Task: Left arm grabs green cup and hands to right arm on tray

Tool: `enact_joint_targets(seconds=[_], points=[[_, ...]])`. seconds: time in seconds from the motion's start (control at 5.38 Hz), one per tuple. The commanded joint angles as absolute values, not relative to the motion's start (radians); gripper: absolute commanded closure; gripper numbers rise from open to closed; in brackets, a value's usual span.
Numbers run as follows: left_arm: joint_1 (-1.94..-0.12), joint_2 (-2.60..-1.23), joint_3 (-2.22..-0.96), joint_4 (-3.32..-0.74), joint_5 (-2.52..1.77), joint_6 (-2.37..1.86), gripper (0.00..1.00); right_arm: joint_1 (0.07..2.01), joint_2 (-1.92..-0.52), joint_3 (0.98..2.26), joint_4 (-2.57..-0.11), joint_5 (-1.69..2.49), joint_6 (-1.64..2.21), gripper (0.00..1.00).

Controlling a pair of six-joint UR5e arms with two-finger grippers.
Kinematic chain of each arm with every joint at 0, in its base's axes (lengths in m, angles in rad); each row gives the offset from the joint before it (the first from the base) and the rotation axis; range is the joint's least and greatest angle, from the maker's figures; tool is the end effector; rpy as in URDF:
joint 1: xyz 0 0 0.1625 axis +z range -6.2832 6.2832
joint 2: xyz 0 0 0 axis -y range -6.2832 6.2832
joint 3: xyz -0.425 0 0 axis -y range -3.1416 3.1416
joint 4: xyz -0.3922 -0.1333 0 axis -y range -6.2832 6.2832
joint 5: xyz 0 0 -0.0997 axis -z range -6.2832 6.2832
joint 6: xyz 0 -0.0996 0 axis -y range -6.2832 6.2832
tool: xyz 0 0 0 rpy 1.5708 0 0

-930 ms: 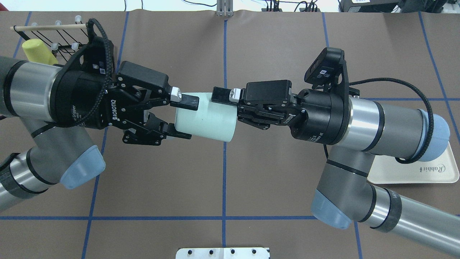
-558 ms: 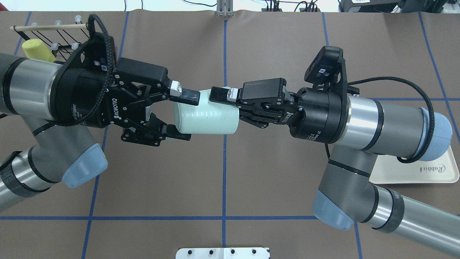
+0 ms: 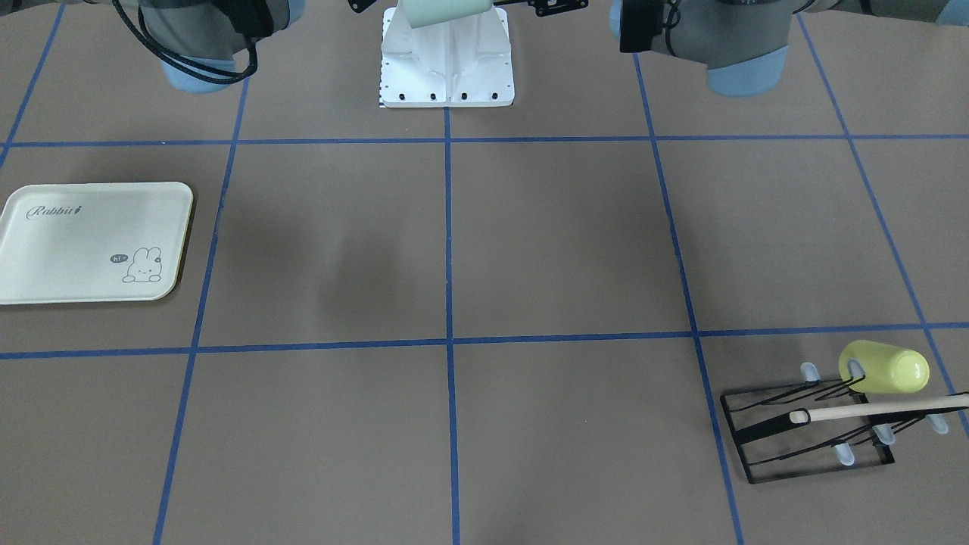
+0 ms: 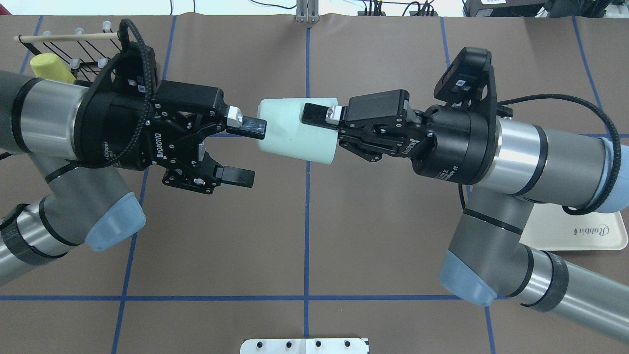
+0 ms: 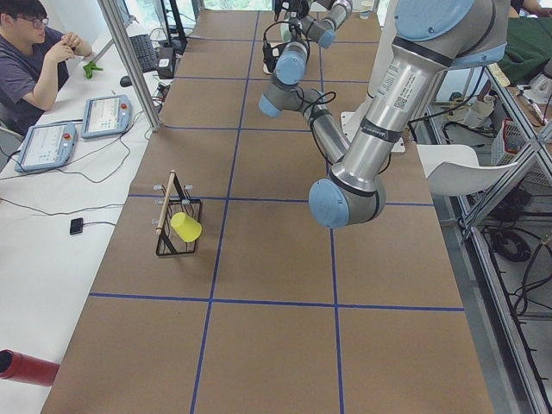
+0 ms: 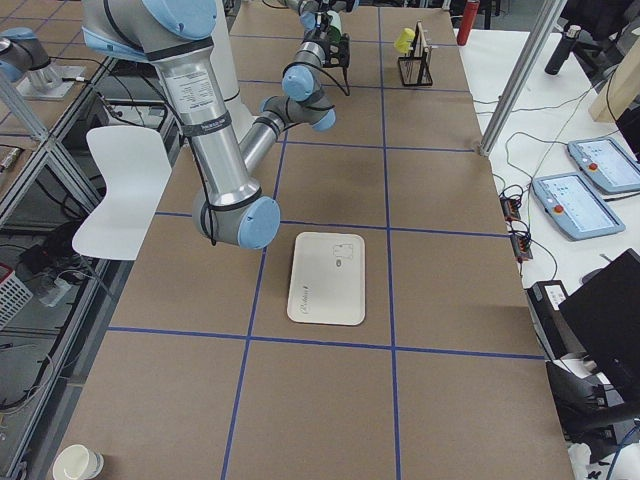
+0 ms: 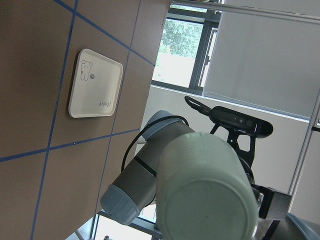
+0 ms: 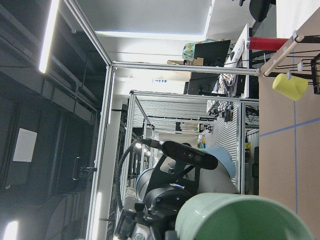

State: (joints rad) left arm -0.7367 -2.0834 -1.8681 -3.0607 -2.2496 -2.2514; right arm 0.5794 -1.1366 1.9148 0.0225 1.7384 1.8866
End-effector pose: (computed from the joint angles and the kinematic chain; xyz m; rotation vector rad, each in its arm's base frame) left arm 0.3008 -0.3684 0.1228 -0.2716 2.0987 -0.0486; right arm -0.3168 -0.3467 0.1328 0.2313 -2.3584 0.2361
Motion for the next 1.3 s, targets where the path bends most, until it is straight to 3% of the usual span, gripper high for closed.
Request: enact_joint_targets(seconds=[0.0, 0.56, 1.12], points=[[-0.739, -2.072, -1.862, -3.060, -2.253, -2.250, 0.00, 0.636, -1.208, 1.914, -0.015, 1.732, 1.888, 1.00], [-0.742, -2.069, -1.809, -3.045, -2.253, -2.208, 0.00, 0.803, -1.195, 1.916, -0.497, 1.954, 1.864, 1.00], [-0.756, -2.039, -1.813, -2.654, -2.298, -1.897, 0.00, 0.934, -1.207, 1.928, -1.053, 2.151, 1.538, 1.00]])
